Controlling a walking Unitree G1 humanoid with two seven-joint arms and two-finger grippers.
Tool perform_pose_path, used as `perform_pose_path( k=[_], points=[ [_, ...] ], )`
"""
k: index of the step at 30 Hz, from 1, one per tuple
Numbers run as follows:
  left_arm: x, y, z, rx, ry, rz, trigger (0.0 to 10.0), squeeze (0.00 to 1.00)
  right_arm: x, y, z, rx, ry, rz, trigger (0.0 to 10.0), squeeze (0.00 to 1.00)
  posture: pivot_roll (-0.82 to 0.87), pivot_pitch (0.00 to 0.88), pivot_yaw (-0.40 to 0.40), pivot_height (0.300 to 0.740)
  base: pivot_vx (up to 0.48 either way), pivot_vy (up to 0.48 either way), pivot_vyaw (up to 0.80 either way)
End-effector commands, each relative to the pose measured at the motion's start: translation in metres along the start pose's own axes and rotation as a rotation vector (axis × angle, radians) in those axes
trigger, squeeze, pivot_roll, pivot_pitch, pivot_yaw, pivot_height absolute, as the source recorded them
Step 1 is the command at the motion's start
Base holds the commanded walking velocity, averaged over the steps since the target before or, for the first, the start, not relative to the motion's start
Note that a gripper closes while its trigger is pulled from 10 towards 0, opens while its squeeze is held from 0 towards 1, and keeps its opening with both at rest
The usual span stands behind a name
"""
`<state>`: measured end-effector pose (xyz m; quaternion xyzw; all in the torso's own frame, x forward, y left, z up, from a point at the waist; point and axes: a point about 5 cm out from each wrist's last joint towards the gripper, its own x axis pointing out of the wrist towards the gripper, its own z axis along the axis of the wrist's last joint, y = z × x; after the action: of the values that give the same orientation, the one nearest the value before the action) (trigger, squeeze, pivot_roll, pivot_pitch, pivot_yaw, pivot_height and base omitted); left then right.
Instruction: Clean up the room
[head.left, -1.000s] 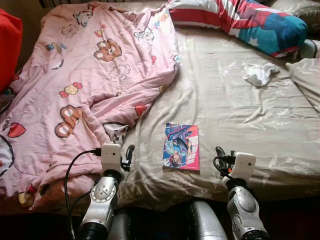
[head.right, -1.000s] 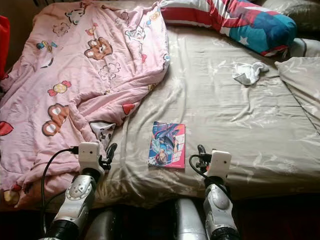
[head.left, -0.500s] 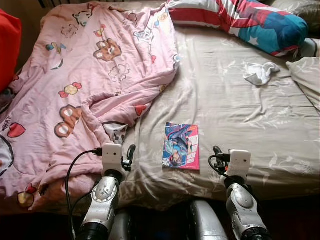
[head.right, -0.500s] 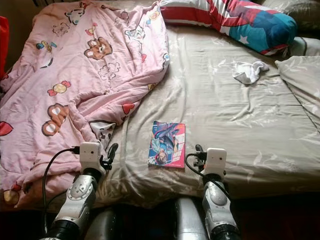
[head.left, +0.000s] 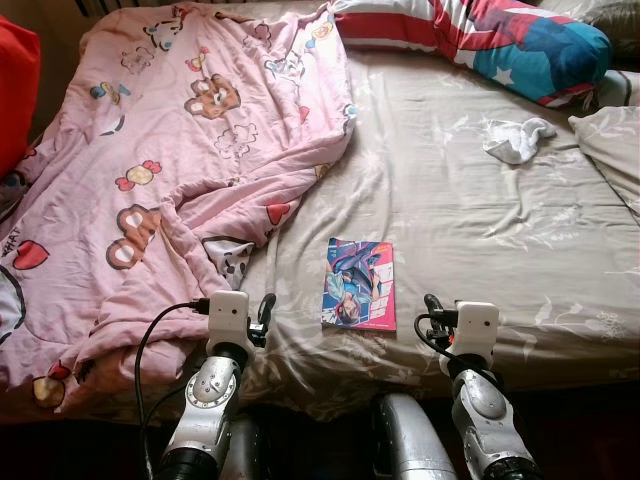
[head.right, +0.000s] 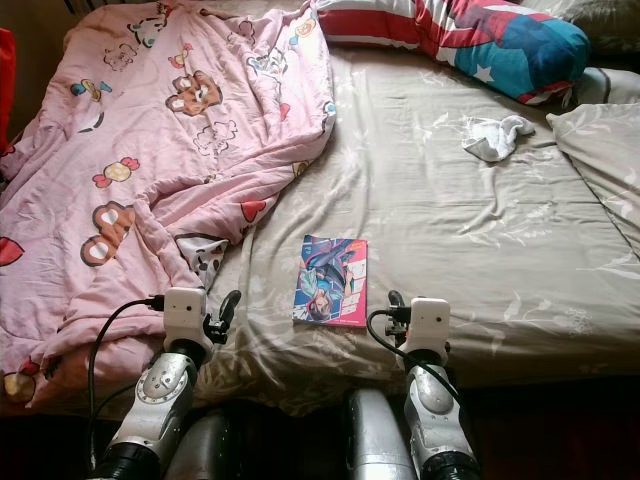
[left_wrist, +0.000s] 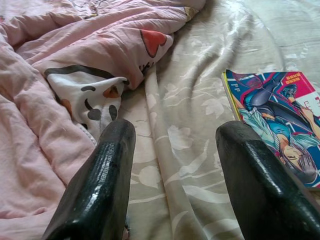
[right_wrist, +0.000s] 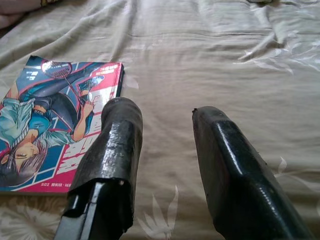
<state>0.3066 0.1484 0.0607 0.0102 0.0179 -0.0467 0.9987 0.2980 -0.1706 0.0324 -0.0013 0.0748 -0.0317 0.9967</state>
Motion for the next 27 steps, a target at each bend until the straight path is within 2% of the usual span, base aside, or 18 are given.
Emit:
perform_pose_path(
  k=[1,5,9,16,17,18,27],
  points=[
    [-0.001,-0.001,-0.001,0.009,0.008,-0.009,10.0,0.00,-0.005,-0.001,-0.012,-0.004,0.061,-0.001,10.0,0.00,-0.10,0.270,0.038,0.614,0.000,0.000,0.00],
    [0.004,0.000,0.006,0.014,-0.010,-0.013,10.0,0.00,-0.003,0.001,-0.018,-0.023,0.113,-0.006,10.0,0.00,-0.09,0.281,0.047,0.614,0.000,0.000,0.00],
    [0.010,0.005,0.023,0.012,-0.062,0.001,10.0,0.00,0.003,0.005,-0.018,0.018,0.148,0.008,10.0,0.00,-0.05,0.306,0.058,0.614,0.000,0.000,0.00],
    [0.008,0.010,0.035,0.007,-0.090,0.014,10.0,0.00,0.014,0.001,-0.008,0.072,0.156,-0.011,10.0,0.00,-0.01,0.339,0.076,0.614,0.000,0.000,0.00],
    [0.006,0.011,0.038,0.008,-0.099,0.013,10.0,0.00,0.015,0.001,-0.007,0.102,0.154,-0.008,10.0,0.78,0.01,0.356,0.083,0.614,0.000,0.000,0.00],
    [0.006,0.012,0.040,0.009,-0.104,0.014,10.0,0.00,0.017,0.001,-0.006,0.118,0.155,-0.011,10.0,1.00,0.02,0.365,0.087,0.614,0.000,0.000,0.00],
    [-0.001,0.021,0.050,0.006,-0.115,0.040,10.0,0.00,0.019,0.003,-0.004,0.162,0.165,-0.022,10.0,1.00,0.05,0.404,0.099,0.614,0.000,0.000,0.00]
  ],
)
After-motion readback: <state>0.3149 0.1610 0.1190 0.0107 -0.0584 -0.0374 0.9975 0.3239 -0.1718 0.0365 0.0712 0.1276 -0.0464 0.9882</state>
